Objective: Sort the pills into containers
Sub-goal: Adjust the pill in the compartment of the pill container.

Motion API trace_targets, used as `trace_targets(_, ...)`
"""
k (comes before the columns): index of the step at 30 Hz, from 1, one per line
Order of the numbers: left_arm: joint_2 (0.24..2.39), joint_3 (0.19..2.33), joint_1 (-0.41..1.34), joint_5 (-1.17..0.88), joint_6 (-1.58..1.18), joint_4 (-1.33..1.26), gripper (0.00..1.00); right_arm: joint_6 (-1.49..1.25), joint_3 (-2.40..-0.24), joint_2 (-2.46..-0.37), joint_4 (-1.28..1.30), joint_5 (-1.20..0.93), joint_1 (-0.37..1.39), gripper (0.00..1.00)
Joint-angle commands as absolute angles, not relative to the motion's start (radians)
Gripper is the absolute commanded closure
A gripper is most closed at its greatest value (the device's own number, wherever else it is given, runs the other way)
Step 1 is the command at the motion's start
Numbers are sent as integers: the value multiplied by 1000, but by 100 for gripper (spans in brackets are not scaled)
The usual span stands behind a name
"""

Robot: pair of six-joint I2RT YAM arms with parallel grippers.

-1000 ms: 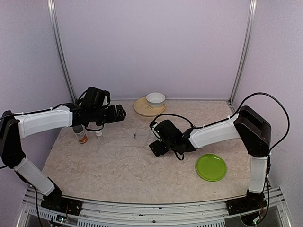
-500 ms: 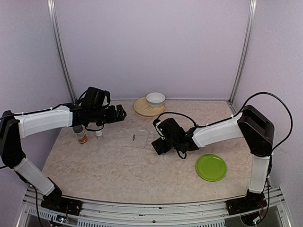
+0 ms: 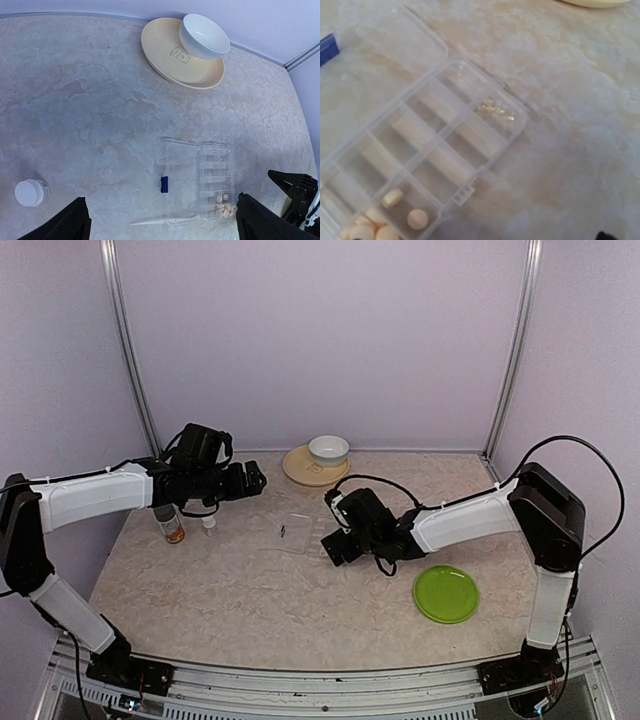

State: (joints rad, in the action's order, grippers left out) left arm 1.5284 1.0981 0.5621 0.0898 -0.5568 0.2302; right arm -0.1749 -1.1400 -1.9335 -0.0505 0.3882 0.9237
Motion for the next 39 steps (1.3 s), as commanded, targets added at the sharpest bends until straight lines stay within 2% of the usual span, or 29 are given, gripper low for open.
trace_targets(1, 1510, 1087, 556, 91, -559, 207, 1, -191, -1128, -1895, -37, 409, 908, 0)
trace_targets(28, 1511, 1089, 551, 86, -561, 206, 1, -176, -1226, -1999, 54, 374, 907, 0)
trace_targets(39, 1511, 1088, 550, 85, -561, 205, 1, -161, -1081, -1874, -118, 369, 910, 0)
